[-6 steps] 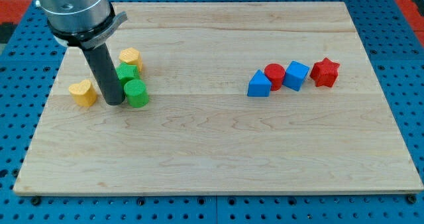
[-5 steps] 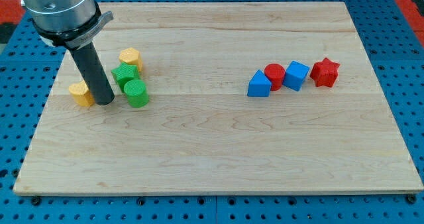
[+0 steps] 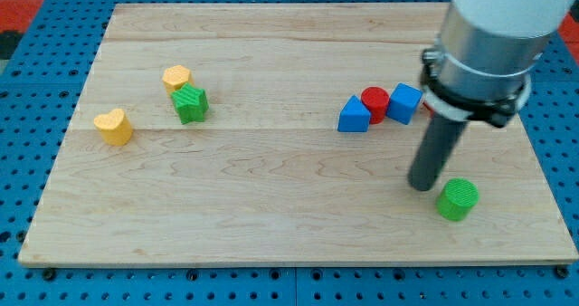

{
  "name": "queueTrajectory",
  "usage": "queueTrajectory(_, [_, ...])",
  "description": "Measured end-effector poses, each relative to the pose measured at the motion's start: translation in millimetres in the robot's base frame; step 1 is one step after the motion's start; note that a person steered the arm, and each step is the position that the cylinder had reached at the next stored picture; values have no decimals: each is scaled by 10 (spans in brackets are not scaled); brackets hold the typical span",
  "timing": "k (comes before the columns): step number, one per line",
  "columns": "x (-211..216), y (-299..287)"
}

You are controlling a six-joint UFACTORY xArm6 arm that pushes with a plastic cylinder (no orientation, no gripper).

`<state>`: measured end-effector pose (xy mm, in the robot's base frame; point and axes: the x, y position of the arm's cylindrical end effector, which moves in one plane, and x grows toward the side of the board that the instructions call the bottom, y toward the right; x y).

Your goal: Move the green blocks towards the bottom right corner

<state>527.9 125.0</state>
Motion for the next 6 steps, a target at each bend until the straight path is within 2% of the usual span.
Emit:
queueTrajectory(2, [-136,-2088])
queueTrajectory(3, [-625,-2318])
queueTrajectory(5, [-1057,-3190])
queueTrajectory(6, [-1273,-2951])
